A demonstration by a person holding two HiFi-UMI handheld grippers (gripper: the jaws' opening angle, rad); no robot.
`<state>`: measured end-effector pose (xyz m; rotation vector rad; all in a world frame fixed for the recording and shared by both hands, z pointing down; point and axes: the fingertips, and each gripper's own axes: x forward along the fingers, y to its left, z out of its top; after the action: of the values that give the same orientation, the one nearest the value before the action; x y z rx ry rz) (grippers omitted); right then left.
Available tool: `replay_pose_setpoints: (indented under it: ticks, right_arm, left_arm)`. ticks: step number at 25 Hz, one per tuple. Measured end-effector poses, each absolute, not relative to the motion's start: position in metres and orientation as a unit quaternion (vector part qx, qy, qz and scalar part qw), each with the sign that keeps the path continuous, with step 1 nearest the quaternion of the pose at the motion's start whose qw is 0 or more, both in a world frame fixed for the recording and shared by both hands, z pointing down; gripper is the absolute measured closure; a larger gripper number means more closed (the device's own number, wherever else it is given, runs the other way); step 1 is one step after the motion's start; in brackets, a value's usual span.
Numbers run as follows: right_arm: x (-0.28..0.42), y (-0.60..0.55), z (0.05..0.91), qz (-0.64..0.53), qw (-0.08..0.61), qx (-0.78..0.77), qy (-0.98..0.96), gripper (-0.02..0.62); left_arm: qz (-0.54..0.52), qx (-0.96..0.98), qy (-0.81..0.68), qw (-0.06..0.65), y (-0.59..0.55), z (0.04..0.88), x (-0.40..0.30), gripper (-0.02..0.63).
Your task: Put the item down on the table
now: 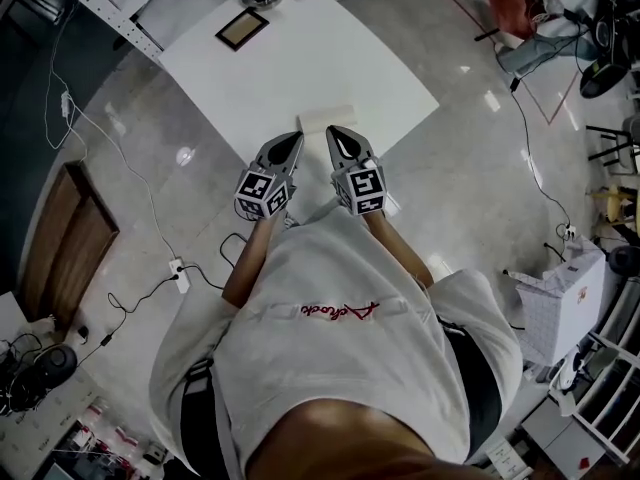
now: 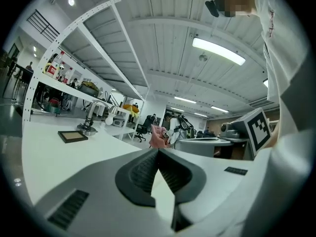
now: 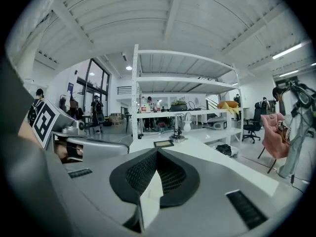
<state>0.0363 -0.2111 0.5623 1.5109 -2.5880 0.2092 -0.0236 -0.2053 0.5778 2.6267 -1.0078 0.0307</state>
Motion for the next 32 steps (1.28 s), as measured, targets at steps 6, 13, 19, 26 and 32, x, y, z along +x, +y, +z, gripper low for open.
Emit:
replay_pose_setpoints:
  ticks: [6,13,19,26,32]
  right_arm:
    - [0.025,-0.191,0.563,0.072,0.076,0.52,-0.848,0.604]
    - [0.019,-0.162,0.577,0.078,0.083,0.531,-0.839,0.604]
    - [0.032,-0.133,0.571,0.081,0.08,0.525,-0.843,0.604]
    - [0.054,-0.093,0.57,0.081,0.078,0.513,-0.851,0.604]
    - [0.063,-0.059,0.569,0.076,0.074,0.506,-0.856,0.604]
  left_arm:
    - [0.013,0.93,-0.331,0.16,-0.188,0.573,-0.034,0.589]
    - [0.021,0.933,-0.321,0.163,-0.163,0.584,-0.038,0.588]
    - [0.02,0.926,-0.341,0.161,-0.135,0.578,-0.033,0.588]
    - [0.016,0.92,-0.361,0.155,-0.09,0.576,-0.011,0.589]
    - [0.022,0.914,-0.375,0.153,-0.054,0.582,-0.002,0.589]
